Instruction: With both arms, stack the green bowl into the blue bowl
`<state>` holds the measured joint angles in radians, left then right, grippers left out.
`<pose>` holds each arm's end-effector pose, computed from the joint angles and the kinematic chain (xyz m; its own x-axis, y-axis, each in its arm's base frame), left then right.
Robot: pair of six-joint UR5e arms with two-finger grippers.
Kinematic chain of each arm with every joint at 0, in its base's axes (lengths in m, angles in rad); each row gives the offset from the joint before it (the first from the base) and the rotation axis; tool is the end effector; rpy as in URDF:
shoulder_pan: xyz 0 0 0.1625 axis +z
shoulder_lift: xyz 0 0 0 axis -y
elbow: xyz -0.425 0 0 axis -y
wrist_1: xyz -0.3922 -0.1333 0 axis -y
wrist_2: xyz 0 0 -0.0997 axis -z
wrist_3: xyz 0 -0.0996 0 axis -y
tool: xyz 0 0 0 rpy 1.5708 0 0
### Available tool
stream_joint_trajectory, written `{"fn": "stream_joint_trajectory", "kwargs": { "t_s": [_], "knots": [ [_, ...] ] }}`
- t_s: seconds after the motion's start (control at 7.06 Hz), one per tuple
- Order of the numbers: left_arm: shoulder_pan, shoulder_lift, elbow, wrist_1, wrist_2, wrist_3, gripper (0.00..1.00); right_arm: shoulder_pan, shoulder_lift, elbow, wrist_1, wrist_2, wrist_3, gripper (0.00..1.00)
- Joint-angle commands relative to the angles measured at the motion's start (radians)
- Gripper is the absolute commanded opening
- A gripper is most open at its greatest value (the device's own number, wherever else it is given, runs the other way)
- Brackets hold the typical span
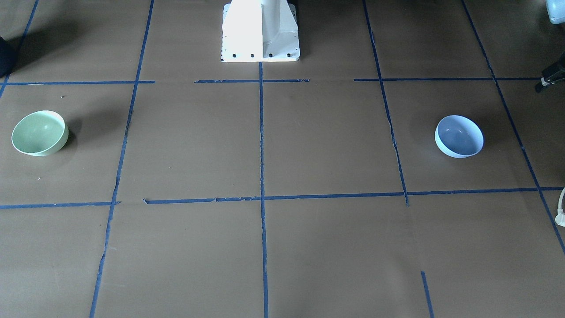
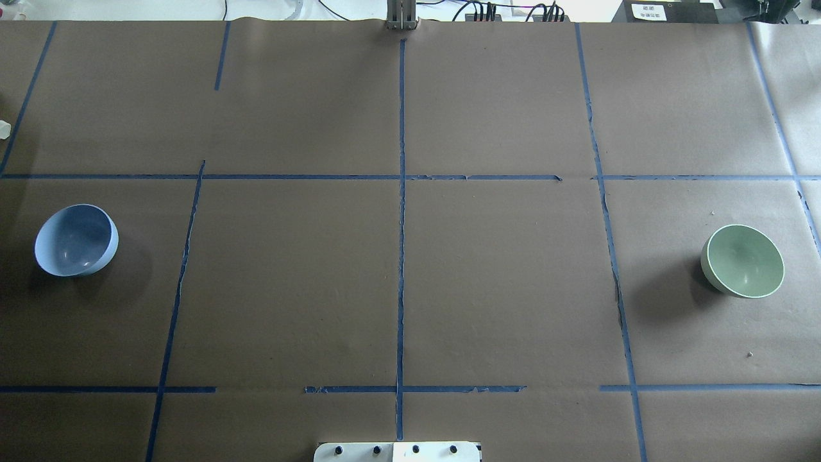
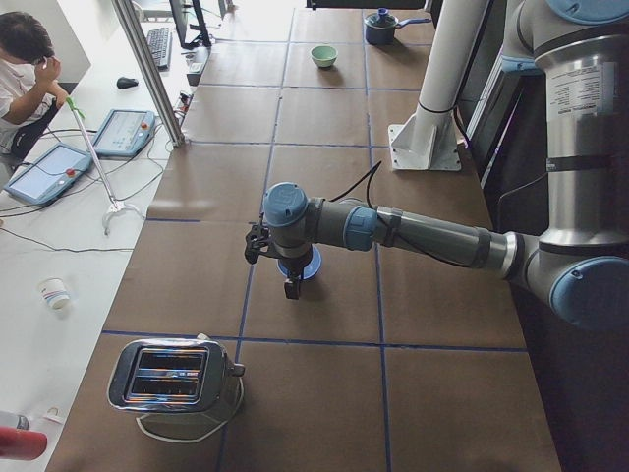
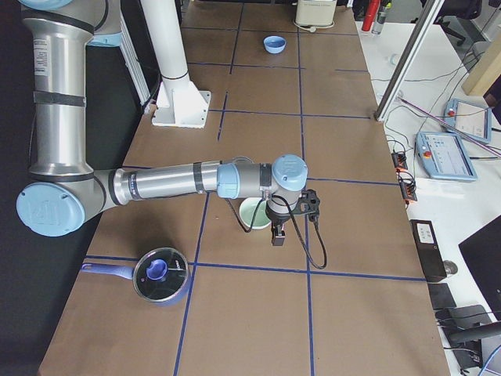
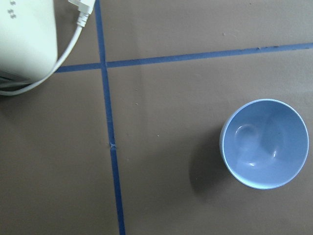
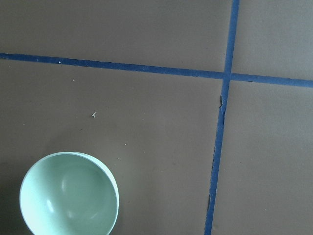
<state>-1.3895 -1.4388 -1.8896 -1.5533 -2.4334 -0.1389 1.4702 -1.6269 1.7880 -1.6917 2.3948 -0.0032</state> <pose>0.0224 -0.4418 0.5580 0.6354 0.1066 -0.7648 -0.0906 0.9939 0.0632 0.0131 -0.4693 0.5875 0.6726 -0.1007 0.7331 0.1025 0.9938 0.0425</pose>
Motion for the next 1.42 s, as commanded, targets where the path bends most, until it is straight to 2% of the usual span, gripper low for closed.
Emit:
{"fn": "stream_joint_trajectory", "kwargs": {
  "t_s": [0.0, 0.14, 0.28, 0.42, 0.57, 0.71, 0.85, 1.13, 1.28],
  "knots": [
    [0.116, 0.000, 0.070, -0.214, 0.004, -0.215, 0.99, -0.013, 0.004, 0.008, 0.000, 0.000, 0.002, 1.00],
    [0.194, -0.003, 0.155, -0.407, 0.069, -0.354, 0.98, -0.014, 0.005, 0.008, 0.000, 0.000, 0.002, 1.00],
    [0.269, -0.005, 0.231, -0.600, 0.189, -0.477, 0.98, -0.017, 0.005, 0.008, 0.000, 0.000, 0.002, 1.00],
    [0.306, -0.012, 0.300, -0.716, 0.206, -0.567, 0.98, -0.022, 0.005, 0.008, 0.000, 0.000, 0.002, 1.00],
    [0.338, -0.029, 0.325, -0.740, 0.206, -0.597, 0.96, -0.022, 0.005, 0.008, 0.000, 0.000, 0.002, 1.00],
    [0.360, -0.043, 0.325, -0.740, 0.204, -0.634, 0.85, -0.022, 0.007, 0.008, 0.000, 0.000, 0.002, 1.00],
    [0.392, -0.064, 0.322, -0.743, 0.203, -0.710, 0.67, -0.022, 0.007, 0.008, 0.000, 0.000, 0.002, 1.00],
    [0.431, -0.075, 0.322, -0.818, 0.201, -0.830, 0.07, -0.022, 0.007, 0.011, 0.000, 0.000, 0.002, 1.00],
    [0.464, -0.109, 0.308, -0.870, 0.200, -0.960, 0.00, -0.022, 0.007, 0.016, 0.000, 0.000, 0.002, 1.00]
  ]
}}
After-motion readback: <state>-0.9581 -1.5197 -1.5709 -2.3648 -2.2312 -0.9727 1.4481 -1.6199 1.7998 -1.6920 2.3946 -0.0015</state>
